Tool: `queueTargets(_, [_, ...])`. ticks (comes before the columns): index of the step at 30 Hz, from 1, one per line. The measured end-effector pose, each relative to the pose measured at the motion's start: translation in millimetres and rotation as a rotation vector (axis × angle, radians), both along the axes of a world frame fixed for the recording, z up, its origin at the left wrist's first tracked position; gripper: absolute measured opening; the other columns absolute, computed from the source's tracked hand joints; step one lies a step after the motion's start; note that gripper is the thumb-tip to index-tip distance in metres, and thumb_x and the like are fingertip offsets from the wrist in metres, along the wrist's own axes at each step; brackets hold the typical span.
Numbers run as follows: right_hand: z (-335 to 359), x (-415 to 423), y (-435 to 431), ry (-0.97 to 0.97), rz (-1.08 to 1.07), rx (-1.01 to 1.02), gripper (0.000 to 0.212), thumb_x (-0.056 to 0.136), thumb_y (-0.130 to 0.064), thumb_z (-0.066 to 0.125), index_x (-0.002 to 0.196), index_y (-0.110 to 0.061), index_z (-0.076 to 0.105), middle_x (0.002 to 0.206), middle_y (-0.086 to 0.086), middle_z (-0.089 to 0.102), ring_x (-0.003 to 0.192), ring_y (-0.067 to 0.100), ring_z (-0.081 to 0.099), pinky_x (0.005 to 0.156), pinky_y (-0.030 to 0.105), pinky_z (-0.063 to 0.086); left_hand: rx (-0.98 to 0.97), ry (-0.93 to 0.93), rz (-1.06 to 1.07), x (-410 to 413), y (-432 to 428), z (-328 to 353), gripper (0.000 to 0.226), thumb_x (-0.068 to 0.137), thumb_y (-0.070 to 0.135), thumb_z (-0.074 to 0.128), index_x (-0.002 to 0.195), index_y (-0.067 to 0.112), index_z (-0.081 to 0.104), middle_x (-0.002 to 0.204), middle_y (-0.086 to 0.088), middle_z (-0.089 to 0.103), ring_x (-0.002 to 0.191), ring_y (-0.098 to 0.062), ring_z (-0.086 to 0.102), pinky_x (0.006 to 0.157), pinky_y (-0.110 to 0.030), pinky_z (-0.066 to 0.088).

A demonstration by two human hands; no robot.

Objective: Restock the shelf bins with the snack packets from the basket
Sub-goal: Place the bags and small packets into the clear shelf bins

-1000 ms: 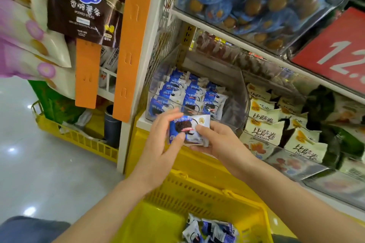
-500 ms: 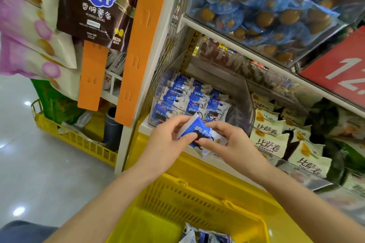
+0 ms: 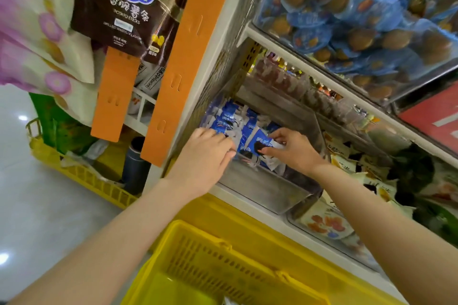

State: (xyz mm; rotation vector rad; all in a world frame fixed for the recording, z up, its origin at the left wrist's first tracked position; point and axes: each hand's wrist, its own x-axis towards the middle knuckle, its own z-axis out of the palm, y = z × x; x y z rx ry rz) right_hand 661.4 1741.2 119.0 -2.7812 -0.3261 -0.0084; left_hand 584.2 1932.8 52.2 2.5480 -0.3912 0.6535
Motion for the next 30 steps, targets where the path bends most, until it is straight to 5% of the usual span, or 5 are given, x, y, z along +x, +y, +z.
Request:
queueTargets(4, [-16, 21, 9, 0.133, 0.094, -0.151, 0.044, 0.079, -0.031, 0.073, 0.117, -0.014, 0.059, 0.122, 0.003, 0.059, 0.108, 0.014, 0.054, 0.087, 0.022, 0.042, -0.008, -0.032, -0.015, 1, 1, -2, 0.029, 0.098, 0.032, 0.033, 0.107, 0.023, 0.059, 0.102, 0.006, 0.063, 0.100, -0.014, 0.050, 0.098, -0.029, 0.020])
queueTargets(15, [-25, 28, 12, 0.104, 0.164, -0.188, 0.037, 0.083, -0.031, 0.069, 0.117, -0.017, 0.063, 0.114, 0.001, 0.063, 0.097, 0.010, 0.054, 0.089, 0.025, 0.045, -0.038, -0.025, -0.003, 4, -2, -5, 0.027, 0.097, 0.031, 0.036, 0.108, 0.024, 0.059, 0.105, 0.008, 0.063, 0.104, -0.012, 0.050, 0.099, -0.027, 0.017])
queueTargets(22, [-20, -38, 4, -0.121, 0.087, 0.161, 0.029, 0.098, -0.036, 0.041, 0.108, -0.020, 0.063, 0.101, -0.003, 0.066, 0.093, 0.012, 0.060, 0.077, 0.017, 0.043, -0.133, 0.005, -0.023, -21, -12, -1, 0.025, 0.095, 0.021, 0.043, 0.117, 0.019, 0.055, 0.117, 0.003, 0.052, 0.115, -0.012, 0.039, 0.103, -0.028, 0.026])
queueTargets(26, [-43, -98, -23, -0.338, 0.306, 0.030, 0.034, 0.097, -0.028, 0.042, 0.122, -0.013, 0.058, 0.127, 0.002, 0.059, 0.118, 0.011, 0.050, 0.098, 0.018, 0.035, -0.101, -0.058, -0.005, -56, -31, -13, 0.024, 0.091, 0.020, 0.042, 0.107, 0.015, 0.060, 0.107, -0.002, 0.056, 0.105, -0.017, 0.049, 0.094, -0.025, 0.029])
queueTargets(30, [-75, -132, -52, -0.464, 0.281, 0.152, 0.024, 0.094, -0.016, 0.048, 0.111, -0.006, 0.062, 0.121, 0.005, 0.058, 0.125, 0.015, 0.046, 0.106, 0.029, 0.035, -0.004, -0.029, 0.018, -80, -40, -47, 0.024, 0.090, 0.025, 0.037, 0.092, 0.019, 0.060, 0.090, 0.003, 0.058, 0.088, -0.017, 0.053, 0.086, -0.031, 0.032])
